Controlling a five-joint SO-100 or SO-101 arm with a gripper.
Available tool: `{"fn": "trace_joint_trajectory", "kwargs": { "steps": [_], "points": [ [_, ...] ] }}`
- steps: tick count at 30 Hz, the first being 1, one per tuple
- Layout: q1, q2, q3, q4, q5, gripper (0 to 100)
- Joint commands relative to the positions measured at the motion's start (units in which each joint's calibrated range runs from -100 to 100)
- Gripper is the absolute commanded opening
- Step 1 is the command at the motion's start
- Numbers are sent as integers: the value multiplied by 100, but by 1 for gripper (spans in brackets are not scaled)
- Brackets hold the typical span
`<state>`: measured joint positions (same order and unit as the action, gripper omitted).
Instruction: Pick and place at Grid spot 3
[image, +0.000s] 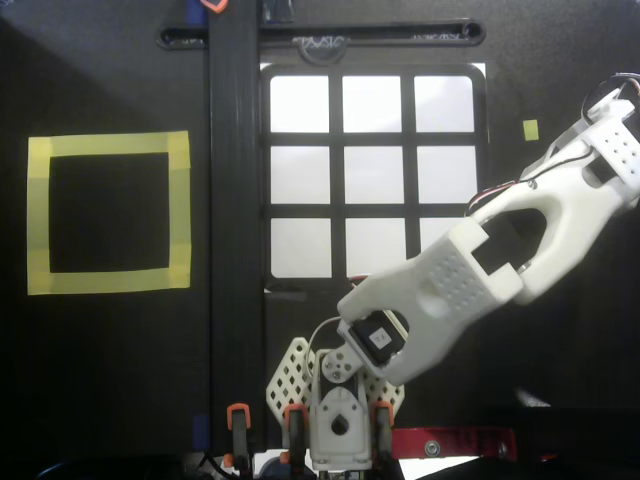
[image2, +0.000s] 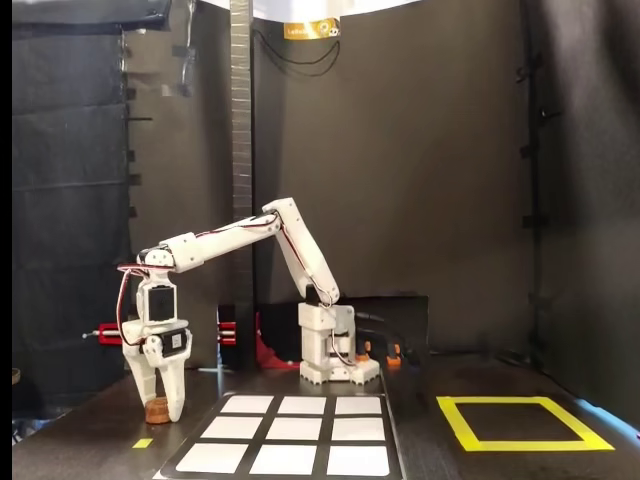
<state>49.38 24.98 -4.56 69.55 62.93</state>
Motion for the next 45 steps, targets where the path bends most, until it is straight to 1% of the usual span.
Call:
{"fn": "trace_joint_trajectory", "kwargs": {
  "steps": [1,8,16,22,25,31,34,37,39,45],
  "points": [
    [26,-9,-140,-35,15,14],
    [-16,-249,-167,6,5,14],
    [-217,-1399,-167,1019,-59,14],
    [-468,-2129,-167,1550,-269,14],
    [-745,-2378,-167,1700,-523,14],
    [-787,-2592,-167,1924,-562,14],
    [-879,-2687,-158,2090,-694,14],
    [-1189,-2850,-158,2248,-1026,14],
    [-1533,-2876,-158,2281,-1368,14],
    [-2655,-2893,-149,2223,-2716,14]
  ]
}}
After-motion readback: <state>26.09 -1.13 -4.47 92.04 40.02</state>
